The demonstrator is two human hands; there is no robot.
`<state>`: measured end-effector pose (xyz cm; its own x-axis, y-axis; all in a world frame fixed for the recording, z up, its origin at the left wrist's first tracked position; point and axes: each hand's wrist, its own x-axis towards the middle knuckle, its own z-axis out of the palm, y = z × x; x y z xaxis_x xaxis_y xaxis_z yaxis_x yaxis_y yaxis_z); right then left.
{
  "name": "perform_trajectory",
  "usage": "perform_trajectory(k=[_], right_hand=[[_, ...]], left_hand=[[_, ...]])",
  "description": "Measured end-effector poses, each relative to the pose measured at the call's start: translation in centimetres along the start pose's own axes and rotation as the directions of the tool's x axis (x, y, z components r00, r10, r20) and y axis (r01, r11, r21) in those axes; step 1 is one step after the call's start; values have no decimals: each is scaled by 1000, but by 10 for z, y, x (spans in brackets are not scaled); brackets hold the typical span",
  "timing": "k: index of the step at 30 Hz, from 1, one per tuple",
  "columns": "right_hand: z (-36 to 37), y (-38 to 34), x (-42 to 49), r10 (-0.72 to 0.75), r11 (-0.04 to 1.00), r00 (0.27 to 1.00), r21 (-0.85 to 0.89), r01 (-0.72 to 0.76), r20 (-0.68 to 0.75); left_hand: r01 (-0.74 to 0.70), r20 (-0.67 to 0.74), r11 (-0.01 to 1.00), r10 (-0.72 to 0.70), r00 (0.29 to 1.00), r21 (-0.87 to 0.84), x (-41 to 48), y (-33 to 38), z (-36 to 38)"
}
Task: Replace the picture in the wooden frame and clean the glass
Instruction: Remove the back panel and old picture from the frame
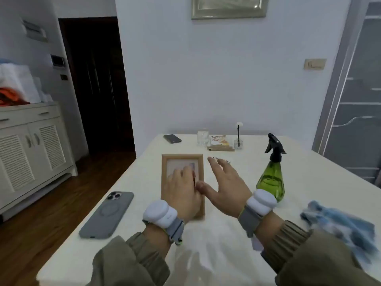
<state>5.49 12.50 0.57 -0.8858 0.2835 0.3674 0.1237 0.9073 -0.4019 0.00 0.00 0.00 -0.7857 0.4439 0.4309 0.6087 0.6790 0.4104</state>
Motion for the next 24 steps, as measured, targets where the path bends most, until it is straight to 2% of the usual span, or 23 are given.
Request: perform_trajectory(k=[8,14,19,24], right_hand=[[33,17,23,113,991,987,61,-121,118],[52,31,47,142,960,980,222,-171,141],[66,31,58,134,868,978,456,-194,162],[78,31,64,120,767,978,609,-202,173]], left_hand=[[92,20,996,-92,996,-7,4,-27,35],[57,-43,993,-62,997,-108,18,-29,56],[29,-77,994,-38,996,-106,23,-27,61],[11,-119,997,-20,993,-73,27,-31,64]])
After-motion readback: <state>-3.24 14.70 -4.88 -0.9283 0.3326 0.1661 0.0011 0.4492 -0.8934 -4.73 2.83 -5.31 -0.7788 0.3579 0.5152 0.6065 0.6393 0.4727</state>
